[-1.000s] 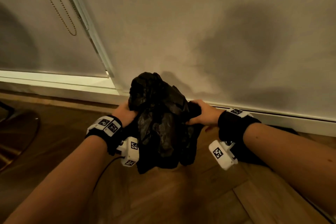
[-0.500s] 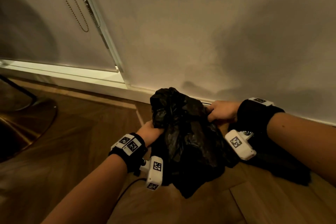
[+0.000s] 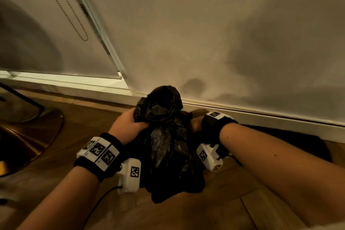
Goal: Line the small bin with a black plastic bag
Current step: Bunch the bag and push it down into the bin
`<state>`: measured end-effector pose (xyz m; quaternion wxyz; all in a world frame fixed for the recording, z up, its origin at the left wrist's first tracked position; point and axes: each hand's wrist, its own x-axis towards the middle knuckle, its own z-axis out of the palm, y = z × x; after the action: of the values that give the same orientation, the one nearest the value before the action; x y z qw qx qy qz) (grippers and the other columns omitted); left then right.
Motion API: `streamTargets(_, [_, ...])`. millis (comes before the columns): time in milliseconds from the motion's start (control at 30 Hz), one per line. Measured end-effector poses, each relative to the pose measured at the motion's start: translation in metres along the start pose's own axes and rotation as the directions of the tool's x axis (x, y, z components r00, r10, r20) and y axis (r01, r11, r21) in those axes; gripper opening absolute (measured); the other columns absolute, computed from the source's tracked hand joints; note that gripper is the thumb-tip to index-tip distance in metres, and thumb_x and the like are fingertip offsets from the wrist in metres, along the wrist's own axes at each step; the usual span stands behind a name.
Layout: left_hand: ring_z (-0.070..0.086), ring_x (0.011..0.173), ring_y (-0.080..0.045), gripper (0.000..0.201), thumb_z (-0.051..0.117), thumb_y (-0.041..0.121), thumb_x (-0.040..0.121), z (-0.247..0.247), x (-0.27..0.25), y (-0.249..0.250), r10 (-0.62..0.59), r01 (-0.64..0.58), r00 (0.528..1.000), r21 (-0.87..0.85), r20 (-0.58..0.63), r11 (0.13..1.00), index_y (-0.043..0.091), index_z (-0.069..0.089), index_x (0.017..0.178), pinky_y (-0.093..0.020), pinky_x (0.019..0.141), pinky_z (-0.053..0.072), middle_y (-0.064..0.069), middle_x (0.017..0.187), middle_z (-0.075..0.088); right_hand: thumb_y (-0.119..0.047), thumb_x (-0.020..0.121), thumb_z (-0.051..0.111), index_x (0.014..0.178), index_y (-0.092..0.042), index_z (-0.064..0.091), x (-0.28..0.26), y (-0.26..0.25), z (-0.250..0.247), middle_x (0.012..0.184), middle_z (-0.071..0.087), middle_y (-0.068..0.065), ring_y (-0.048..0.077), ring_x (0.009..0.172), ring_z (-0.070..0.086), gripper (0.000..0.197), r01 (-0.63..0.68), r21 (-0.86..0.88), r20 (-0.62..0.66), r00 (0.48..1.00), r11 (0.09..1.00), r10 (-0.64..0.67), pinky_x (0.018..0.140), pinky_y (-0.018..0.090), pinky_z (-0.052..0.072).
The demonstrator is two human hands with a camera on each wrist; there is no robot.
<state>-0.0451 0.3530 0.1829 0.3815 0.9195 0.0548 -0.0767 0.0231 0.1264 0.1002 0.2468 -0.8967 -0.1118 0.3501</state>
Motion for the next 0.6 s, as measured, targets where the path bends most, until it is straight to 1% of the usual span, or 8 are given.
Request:
streamTargets(67, [0.060,0.096,-0.019,0.029,0.072,0.016,0.080,0.009,0.005,-0.004,-0.030,0.030,0.999,-0.005,0.023,1.000,0.016,0.062,0.108,-0.027,0.082,0.041,-0.002,0.102,0.066,-0.029,0.082,0.069,0.107,-0.033,0.064,0.000,0.007,0.003,0.086,0.068,-0.009,0.018,0.070,0.065,0.025,-0.018,-0.094,0.086,0.996,0.995,0.027,0.058,0.030,0.053])
streamTargets(167, [0.061,0.103,-0.025,0.033,0.070,0.019,0.081,0.018,0.015,-0.006,-0.054,0.054,0.998,0.007,0.016,0.999,0.012,0.063,0.113,-0.027,0.083,0.041,-0.008,0.111,0.067,-0.013,0.091,0.059,0.116,-0.010,0.062,0.004,0.012,-0.001,0.105,0.065,0.006,0.024,0.094,0.058,0.026,-0.040,-0.126,0.224,0.972,0.991,0.068,0.082,0.034,0.052])
streamTargets(233, [0.061,0.107,-0.028,0.034,0.068,0.017,0.083,0.021,0.023,-0.005,-0.075,0.075,0.997,-0.004,0.010,0.997,0.009,0.063,0.116,-0.029,0.084,0.042,-0.011,0.114,0.067,-0.013,0.087,0.062,0.096,-0.010,0.064,-0.010,0.009,-0.016,0.092,0.065,0.009,0.023,0.081,0.061,0.010,-0.063,0.029,0.076,0.995,0.998,0.061,0.064,0.025,0.053])
streamTargets(267, [0.061,0.107,-0.029,0.035,0.067,0.017,0.083,0.021,0.026,-0.003,-0.095,0.095,0.995,-0.016,0.015,0.995,0.009,0.063,0.116,-0.031,0.086,0.044,-0.012,0.114,0.066,-0.025,0.082,0.067,0.093,-0.011,0.062,-0.022,0.009,-0.024,0.092,0.067,0.010,0.025,0.079,0.064,0.019,-0.030,0.080,-0.025,0.999,0.996,0.032,0.057,0.024,0.051])
streamTargets(333, [0.062,0.103,-0.029,0.035,0.067,0.020,0.083,0.022,0.034,0.000,-0.151,0.153,0.988,-0.045,0.033,0.987,0.009,0.062,0.116,-0.033,0.087,0.047,-0.012,0.111,0.066,-0.050,0.065,0.080,0.112,-0.015,0.043,-0.046,0.008,-0.033,0.103,0.063,0.008,0.026,0.086,0.068,0.069,0.042,0.259,-0.108,0.994,0.965,-0.014,0.056,0.027,0.051])
streamTargets(400, [0.061,0.101,-0.027,0.044,0.067,0.026,0.082,0.026,0.041,0.003,-0.207,0.210,0.977,-0.084,0.044,0.974,0.008,0.056,0.120,-0.032,0.088,0.047,-0.008,0.112,0.064,-0.056,0.049,0.086,0.119,-0.033,0.024,-0.071,-0.001,-0.023,0.116,0.055,0.004,0.023,0.094,0.067,0.097,0.047,0.403,0.020,0.998,0.914,-0.060,0.059,0.029,0.055])
streamTargets(500, [0.052,0.118,-0.032,0.075,0.067,0.020,0.084,0.033,0.046,0.014,-0.249,0.260,0.965,-0.215,0.080,0.941,0.009,0.022,0.144,-0.037,0.097,0.043,-0.012,0.129,0.053,-0.049,0.046,0.090,0.126,-0.041,0.015,-0.070,-0.009,0.006,0.124,0.048,-0.003,0.021,0.106,0.059,0.110,0.132,0.209,0.026,0.990,0.969,-0.141,0.072,0.035,0.058])
streamTargets(600, [0.047,0.124,-0.034,0.096,0.065,0.013,0.087,0.038,0.048,0.023,-0.267,0.298,0.954,-0.344,0.136,0.891,0.018,-0.008,0.149,-0.040,0.100,0.038,-0.016,0.140,0.044,-0.037,0.070,0.079,0.137,-0.011,0.035,-0.030,-0.004,0.016,0.123,0.058,0.005,0.023,0.109,0.059,0.084,0.153,-0.181,-0.050,0.985,0.972,-0.165,0.093,0.035,0.049])
